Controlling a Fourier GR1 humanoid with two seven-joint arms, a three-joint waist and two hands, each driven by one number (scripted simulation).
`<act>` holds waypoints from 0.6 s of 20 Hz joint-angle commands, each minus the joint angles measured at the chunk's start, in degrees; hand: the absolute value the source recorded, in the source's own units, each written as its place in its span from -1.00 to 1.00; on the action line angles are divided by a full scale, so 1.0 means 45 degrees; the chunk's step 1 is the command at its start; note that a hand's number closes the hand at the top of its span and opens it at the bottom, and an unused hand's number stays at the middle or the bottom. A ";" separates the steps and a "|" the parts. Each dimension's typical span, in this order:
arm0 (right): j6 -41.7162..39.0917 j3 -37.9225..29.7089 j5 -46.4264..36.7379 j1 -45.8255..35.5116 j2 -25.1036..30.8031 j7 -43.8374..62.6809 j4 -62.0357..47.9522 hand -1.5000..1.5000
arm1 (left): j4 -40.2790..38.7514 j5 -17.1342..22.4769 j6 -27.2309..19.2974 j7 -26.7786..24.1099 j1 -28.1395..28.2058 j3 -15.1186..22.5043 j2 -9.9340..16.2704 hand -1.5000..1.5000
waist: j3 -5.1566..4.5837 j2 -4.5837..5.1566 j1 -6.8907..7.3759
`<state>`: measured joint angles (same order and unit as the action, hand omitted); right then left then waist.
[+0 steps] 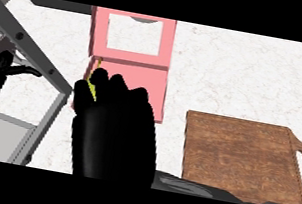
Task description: Pick the pear from the cutting board and place it in the cardboard box
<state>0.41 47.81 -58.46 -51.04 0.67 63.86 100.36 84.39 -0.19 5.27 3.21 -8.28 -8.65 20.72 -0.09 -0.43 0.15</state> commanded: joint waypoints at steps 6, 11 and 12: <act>0.0236 -0.1621 0.0579 -0.1790 -0.0142 0.1217 -0.2372 1.00 | 0.0098 -0.0162 0.1131 -0.0396 -0.1092 0.2420 -0.1645 0.00 | -0.0042 0.0202 -0.0250; 0.0647 -0.1967 0.0645 -0.2280 -0.0142 0.0606 -0.4464 1.00 | 0.0375 -0.0277 0.1111 -0.0420 -0.0869 0.2490 -0.1898 0.00 | -0.0030 0.0272 0.0077; 0.0851 -0.1362 0.0635 -0.1978 -0.0143 0.0734 -0.4586 1.00 | 0.0577 -0.0289 0.1126 -0.0132 -0.1001 0.2555 -0.1905 0.00 | -0.0015 0.0223 0.0124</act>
<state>2.20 40.74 -56.04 -59.20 0.50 62.17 84.86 84.28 -1.29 5.63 3.24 -9.72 -8.75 19.37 -0.09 0.24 1.48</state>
